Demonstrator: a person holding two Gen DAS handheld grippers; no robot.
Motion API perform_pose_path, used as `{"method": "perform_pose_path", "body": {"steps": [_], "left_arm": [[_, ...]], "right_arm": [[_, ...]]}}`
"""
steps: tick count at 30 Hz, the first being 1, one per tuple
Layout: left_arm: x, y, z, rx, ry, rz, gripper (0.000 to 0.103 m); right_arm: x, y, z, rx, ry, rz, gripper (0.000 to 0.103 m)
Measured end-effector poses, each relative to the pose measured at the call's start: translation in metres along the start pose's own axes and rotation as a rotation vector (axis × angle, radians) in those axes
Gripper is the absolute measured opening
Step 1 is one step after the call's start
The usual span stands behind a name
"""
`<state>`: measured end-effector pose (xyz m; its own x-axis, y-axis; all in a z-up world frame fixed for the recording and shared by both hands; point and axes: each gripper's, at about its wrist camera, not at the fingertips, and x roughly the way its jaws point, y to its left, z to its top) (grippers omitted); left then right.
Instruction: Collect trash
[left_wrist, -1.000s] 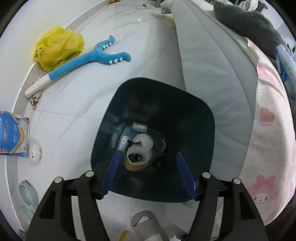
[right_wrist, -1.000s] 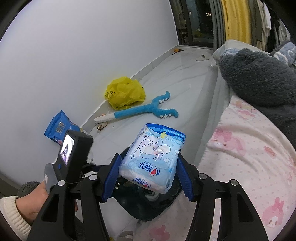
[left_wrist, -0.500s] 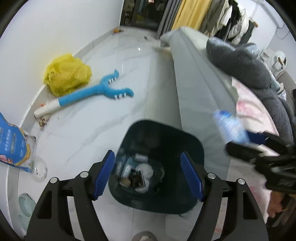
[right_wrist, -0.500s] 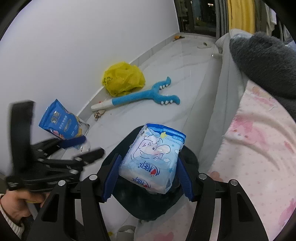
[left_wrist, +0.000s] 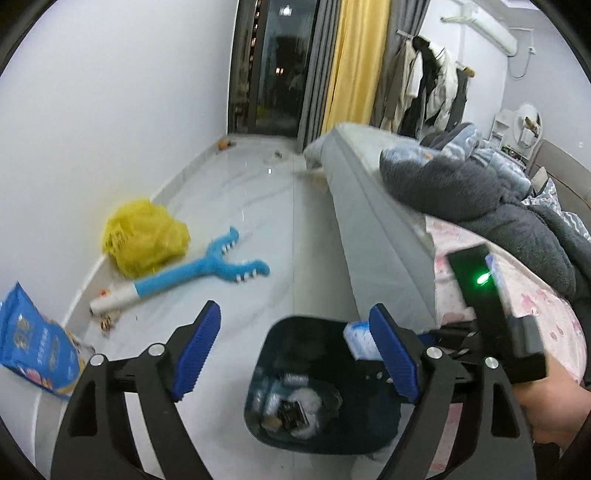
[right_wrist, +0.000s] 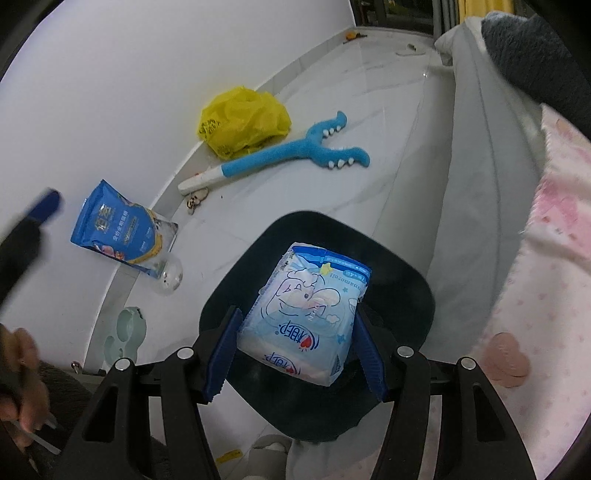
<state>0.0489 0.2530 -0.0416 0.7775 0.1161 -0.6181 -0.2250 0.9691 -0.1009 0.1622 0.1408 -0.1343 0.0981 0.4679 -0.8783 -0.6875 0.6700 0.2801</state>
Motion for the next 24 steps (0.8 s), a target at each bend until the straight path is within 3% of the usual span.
{"method": "perform_pose_path", "body": {"steps": [7,14,24], "left_arm": [[-0.020,-0.003,0.007,0.009,-0.095,0.006,0.089],[-0.030,-0.021,0.013,0.047,-0.134,-0.011,0.097],[-0.032,-0.040,0.013,0.036,-0.111,-0.003,0.100]], "right_arm": [[0.009,0.004,-0.002,-0.009,0.018,-0.014,0.063],[-0.001,0.002,-0.005,-0.015,-0.004,-0.022,0.074],[-0.065,-0.013,-0.014,-0.012,-0.182,-0.058,0.080]]}}
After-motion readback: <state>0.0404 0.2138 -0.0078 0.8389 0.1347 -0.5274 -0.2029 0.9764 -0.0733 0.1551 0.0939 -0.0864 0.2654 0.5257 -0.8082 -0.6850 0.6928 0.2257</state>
